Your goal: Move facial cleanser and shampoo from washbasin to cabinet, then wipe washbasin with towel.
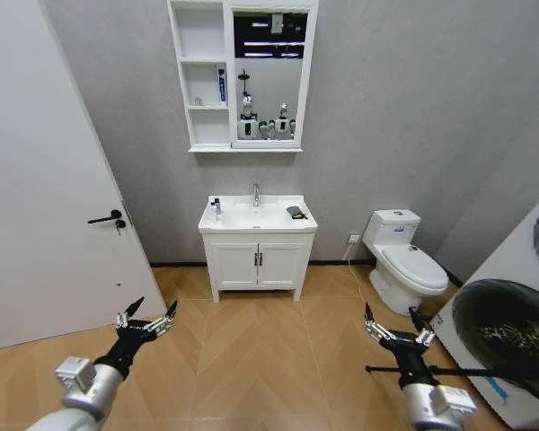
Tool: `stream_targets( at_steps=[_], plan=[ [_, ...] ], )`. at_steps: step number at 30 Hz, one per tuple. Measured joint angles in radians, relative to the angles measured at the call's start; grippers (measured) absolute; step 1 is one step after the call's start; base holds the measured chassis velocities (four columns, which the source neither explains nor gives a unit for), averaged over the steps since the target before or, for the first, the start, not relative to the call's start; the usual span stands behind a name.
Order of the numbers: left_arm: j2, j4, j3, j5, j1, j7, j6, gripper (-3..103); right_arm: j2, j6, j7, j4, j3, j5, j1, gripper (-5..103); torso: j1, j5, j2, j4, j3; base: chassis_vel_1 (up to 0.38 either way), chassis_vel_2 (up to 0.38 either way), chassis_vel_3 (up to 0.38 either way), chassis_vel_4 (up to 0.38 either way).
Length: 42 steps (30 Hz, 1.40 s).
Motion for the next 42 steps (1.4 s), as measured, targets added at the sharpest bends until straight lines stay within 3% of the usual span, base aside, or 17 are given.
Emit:
stream_targets(
  at_steps=[16, 20, 42],
  plan=[
    [-0.018, -0.016, -0.007, 0.005, 0.003, -0.018, -0.003, 96, -0.001, -0.006, -0.028, 0.005, -0.010, 0.011, -0.013, 100, 0.000, 0.0000, 0.000, 0.0000, 0.000, 0.000, 0.000, 0.000, 0.000],
    [-0.018, -0.014, 0.003, 0.020, 0.002, -0.020, -0.003, 100, 0.000, -0.003, -0.050, 0.024, -0.008, 0.006, -0.025, 100, 0.000, 0.0000, 0.000, 0.0000, 0.000, 0.000, 0.000, 0.000, 0.000],
    [-0.027, -0.002, 0.004, 0.025, 0.002, -0.013, -0.003, 99, 0.015, -0.001, -0.052, 0.018, -0.010, 0.004, -0.017, 100, 0.000, 0.0000, 0.000, 0.0000, 0.000, 0.000, 0.000, 0.000, 0.000]
  ],
)
